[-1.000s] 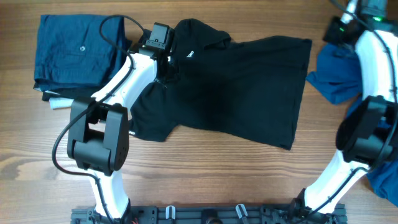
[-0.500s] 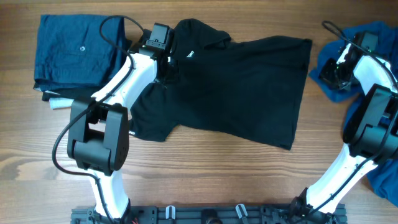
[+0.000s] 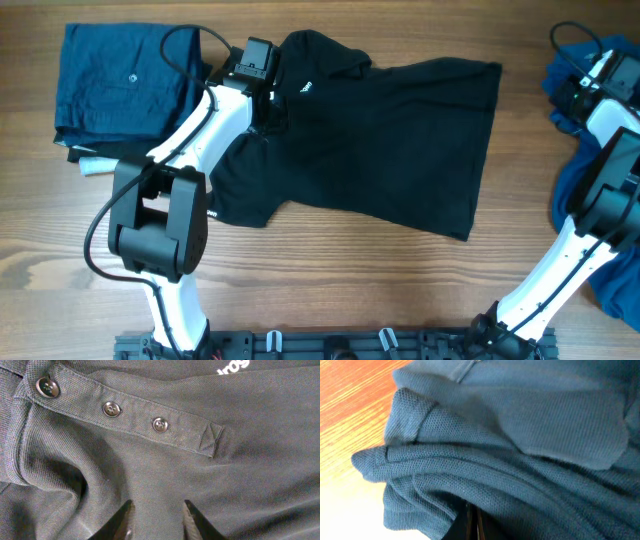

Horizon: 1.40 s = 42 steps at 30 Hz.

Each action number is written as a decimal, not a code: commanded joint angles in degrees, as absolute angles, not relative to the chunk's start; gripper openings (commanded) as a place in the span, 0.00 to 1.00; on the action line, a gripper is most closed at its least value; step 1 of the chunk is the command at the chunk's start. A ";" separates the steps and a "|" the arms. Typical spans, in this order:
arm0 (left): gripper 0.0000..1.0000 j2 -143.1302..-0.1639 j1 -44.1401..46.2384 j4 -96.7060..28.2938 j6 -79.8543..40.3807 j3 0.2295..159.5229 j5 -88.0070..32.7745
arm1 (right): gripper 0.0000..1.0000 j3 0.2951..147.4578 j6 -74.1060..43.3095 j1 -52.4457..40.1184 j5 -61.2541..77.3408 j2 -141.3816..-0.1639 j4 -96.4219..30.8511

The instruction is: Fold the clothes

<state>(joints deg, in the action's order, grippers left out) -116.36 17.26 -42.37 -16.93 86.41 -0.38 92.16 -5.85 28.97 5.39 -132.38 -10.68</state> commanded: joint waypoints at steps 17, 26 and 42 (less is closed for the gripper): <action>0.31 -115.04 16.99 -40.34 -17.19 86.17 -1.04 | 0.78 113.73 -8.97 22.48 18.70 -110.08 -71.57; 0.48 -100.16 9.50 -53.52 -17.19 86.17 -1.04 | 0.58 102.35 -13.50 10.59 17.87 -110.13 -87.70; 0.63 -100.64 0.89 -57.63 -18.92 84.71 -3.44 | 0.67 60.49 -28.49 10.57 11.75 -108.53 -61.76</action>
<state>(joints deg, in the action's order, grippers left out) -100.18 1.10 -57.63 -17.98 86.15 -1.85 64.03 -26.04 10.39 13.13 -109.38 -63.92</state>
